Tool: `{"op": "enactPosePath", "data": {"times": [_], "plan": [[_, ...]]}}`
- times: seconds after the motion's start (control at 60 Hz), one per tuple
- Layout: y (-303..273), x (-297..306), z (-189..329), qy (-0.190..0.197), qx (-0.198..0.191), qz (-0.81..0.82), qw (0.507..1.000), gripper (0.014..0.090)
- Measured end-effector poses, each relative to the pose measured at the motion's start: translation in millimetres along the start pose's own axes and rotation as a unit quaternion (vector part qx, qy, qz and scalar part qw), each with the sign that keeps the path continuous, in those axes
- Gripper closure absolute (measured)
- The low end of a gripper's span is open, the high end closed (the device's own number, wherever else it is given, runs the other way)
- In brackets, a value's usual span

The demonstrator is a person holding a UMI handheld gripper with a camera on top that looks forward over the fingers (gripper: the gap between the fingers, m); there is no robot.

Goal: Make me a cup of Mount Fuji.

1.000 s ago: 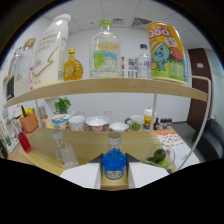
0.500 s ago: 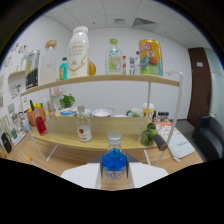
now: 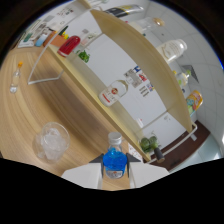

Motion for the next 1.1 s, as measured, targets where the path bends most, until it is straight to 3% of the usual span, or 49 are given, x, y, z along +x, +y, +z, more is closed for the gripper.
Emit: {"op": "enactPosePath", "data": {"times": [0.3, 0.417, 0.533, 0.783, 0.85, 0.933, 1.1], "plan": [[-39, -20, 1, 0.051, 0.062, -0.342, 0.936, 0.0694], [-41, -26, 7, 0.066, 0.065, -0.443, 0.892, 0.0694], [-29, -27, 12, 0.057, 0.040, -0.473, 0.878, 0.0694], [-39, -24, 0, 0.039, 0.062, -0.373, 0.925, 0.0694], [-47, -17, -9, 0.020, 0.080, -0.282, 0.956, 0.0692], [-61, -9, -25, -0.031, 0.120, -0.155, 0.980, 0.0685], [-62, 28, -48, -0.087, 0.164, 0.076, 0.980, 0.0688]]}}
